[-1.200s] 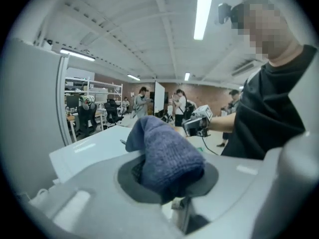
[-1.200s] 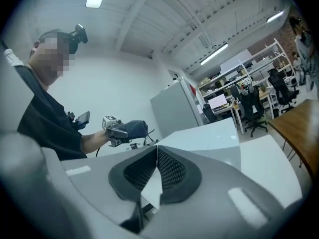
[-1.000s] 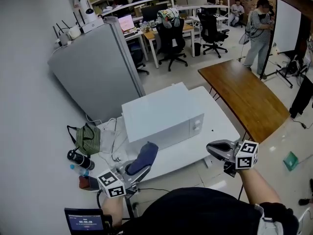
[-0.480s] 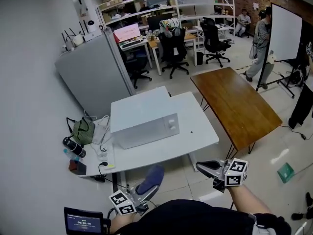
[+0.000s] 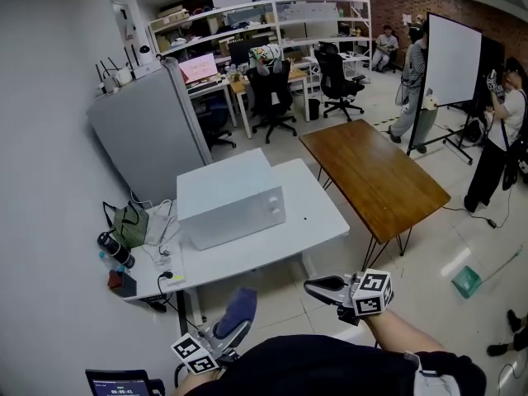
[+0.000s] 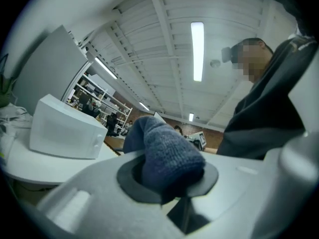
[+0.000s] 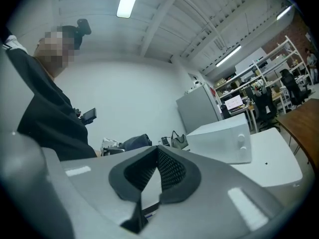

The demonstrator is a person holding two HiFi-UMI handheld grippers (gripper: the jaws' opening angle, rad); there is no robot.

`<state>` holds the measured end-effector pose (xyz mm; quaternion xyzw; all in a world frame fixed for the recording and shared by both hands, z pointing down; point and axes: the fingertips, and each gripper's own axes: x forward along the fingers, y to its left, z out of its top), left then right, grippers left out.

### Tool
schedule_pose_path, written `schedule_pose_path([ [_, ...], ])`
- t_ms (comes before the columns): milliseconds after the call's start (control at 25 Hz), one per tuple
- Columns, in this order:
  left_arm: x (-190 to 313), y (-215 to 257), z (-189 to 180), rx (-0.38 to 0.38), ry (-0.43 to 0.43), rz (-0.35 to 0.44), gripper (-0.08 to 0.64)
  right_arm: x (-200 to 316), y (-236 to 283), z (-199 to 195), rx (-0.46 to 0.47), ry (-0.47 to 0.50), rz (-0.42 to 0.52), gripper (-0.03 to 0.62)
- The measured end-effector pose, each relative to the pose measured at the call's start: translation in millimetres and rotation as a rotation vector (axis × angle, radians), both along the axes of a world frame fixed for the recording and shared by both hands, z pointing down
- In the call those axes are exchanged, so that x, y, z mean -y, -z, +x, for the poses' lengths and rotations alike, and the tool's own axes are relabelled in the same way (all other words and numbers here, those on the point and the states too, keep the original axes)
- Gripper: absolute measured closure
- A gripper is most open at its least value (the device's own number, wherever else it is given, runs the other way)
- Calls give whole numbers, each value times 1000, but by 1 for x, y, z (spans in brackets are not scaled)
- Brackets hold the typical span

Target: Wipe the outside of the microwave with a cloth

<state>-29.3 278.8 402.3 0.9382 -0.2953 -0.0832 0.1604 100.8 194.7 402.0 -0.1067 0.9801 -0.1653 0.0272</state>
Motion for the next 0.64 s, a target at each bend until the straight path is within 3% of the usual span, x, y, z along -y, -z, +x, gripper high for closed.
schedule_pose_path([
  [320, -21, 13, -50, -52, 22, 62, 489, -23, 10, -49, -40, 21, 25, 586],
  [640, -28, 15, -55, -64, 11, 83, 489, -38, 17, -56, -61, 23, 54, 586],
])
